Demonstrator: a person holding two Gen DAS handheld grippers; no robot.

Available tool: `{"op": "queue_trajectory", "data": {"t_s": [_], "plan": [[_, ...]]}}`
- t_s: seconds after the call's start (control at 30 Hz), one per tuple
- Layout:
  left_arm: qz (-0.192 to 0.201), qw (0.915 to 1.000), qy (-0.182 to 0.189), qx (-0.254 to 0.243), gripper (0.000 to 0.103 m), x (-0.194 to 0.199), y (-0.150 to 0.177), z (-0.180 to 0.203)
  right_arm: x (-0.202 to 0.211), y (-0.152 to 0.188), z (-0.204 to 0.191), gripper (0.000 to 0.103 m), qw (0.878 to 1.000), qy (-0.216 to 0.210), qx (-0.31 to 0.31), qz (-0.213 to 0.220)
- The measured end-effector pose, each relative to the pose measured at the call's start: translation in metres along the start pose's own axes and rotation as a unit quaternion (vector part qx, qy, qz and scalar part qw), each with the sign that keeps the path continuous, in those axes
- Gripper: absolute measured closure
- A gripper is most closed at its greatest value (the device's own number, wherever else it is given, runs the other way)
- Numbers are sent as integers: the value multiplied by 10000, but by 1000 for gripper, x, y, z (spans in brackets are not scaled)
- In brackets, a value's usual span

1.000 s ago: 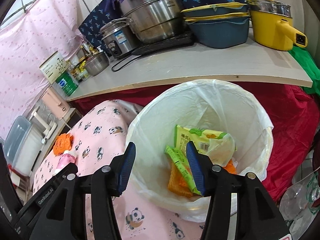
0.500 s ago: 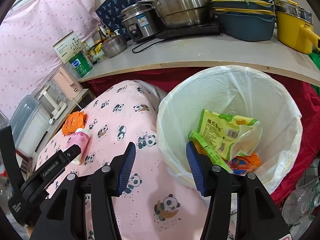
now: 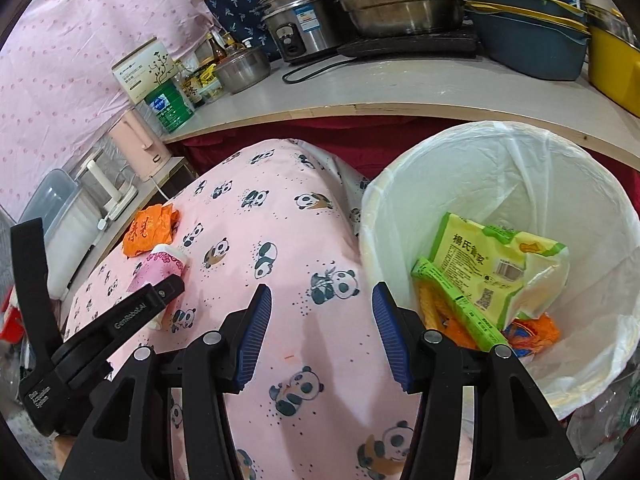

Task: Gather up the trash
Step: 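Move both grippers back to the pink cup and orange wrapper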

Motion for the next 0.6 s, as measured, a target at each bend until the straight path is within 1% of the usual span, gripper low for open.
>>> {"op": "queue_trajectory", "data": {"t_s": [0.03, 0.07, 0.13, 0.3, 0.4, 0.6], "plan": [[-29, 10000, 44, 3, 81, -2, 0, 0, -2, 1, -2, 52, 10000, -4, 18, -19], [-66, 9999, 87, 8, 90, -4, 1, 0, -4, 1, -4, 52, 10000, -7, 35, -33], [-32, 9999, 103, -12, 91, -3, 2, -1, -7, 3, -9, 52, 9999, -8, 80, -65], [140, 9999, 42, -13, 98, 11, -3, -12, -12, 6, -20, 52, 9998, -39, 174, -116], [227, 9997, -20, 83, 100, 21, -6, -28, -15, 8, -29, 52, 9996, -115, 190, -185], [346, 9990, -220, 201, 100, 38, -4, -68, -21, 18, -55, 52, 9987, -227, 352, -274]]}}
Point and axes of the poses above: each gripper's, at about its wrist camera, not at the fingertips, and x roughly against the way its jaws point, z to its right, y to its underside, the point moved 10 cm from there along -x, roughly the way its jaws point, and after that the axes turned 13 degrees about -x, right-handed, at the moved point
